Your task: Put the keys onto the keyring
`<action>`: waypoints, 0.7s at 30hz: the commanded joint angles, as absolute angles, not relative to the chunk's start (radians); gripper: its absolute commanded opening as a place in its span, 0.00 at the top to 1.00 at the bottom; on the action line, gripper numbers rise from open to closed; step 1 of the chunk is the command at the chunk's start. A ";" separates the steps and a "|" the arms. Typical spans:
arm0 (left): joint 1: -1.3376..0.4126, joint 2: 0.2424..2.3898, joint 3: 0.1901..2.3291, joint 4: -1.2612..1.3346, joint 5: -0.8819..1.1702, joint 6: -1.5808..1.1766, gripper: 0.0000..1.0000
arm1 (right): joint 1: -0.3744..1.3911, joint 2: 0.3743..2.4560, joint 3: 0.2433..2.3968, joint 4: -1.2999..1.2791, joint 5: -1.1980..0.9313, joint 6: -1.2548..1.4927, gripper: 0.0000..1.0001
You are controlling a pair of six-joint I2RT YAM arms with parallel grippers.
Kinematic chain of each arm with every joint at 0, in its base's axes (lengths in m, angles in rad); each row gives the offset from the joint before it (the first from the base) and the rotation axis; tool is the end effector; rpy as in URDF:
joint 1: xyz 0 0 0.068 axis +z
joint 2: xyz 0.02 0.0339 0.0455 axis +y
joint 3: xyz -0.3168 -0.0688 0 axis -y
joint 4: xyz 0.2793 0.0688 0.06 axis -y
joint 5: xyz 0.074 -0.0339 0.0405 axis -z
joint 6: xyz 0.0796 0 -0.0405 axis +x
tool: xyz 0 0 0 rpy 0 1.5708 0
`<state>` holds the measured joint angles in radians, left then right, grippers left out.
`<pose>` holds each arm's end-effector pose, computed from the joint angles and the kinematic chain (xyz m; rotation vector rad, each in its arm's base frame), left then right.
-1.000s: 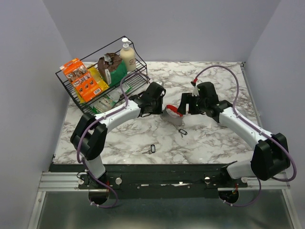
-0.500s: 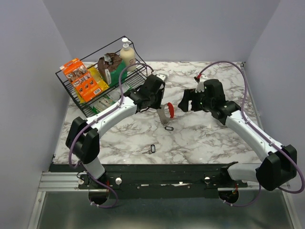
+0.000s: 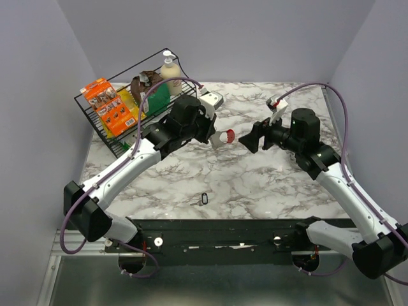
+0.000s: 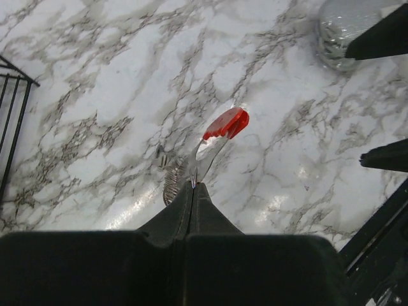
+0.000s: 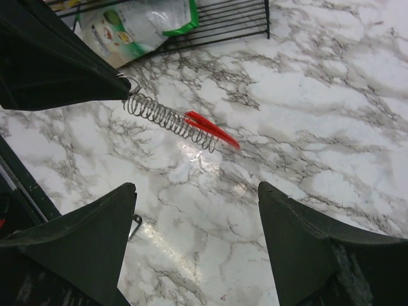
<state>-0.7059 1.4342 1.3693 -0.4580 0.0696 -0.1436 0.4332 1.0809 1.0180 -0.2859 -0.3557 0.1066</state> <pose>0.2950 -0.2588 0.3925 0.6370 2.0499 -0.5791 0.2544 0.1482 0.3846 -0.5578 1.8792 0.7002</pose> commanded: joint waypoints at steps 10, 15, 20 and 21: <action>-0.707 1.316 1.353 -0.403 0.511 0.087 1.00 | 0.442 0.960 1.019 -0.164 -0.639 0.011 0.15; -0.707 1.290 1.338 -0.354 0.626 0.107 1.00 | 0.442 0.925 1.008 -0.141 -0.785 -0.031 0.15; -0.706 1.272 1.292 -0.279 0.768 0.112 1.00 | 0.440 0.900 0.976 -0.075 -0.890 -0.028 0.16; -0.706 1.263 1.284 -0.264 0.785 0.106 1.00 | 0.440 0.899 0.976 -0.071 -0.917 -0.026 0.16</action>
<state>-0.7059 1.3067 1.3186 -0.3725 0.6167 0.0906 0.4332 0.9207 1.0004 -0.1402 -0.7692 -0.0078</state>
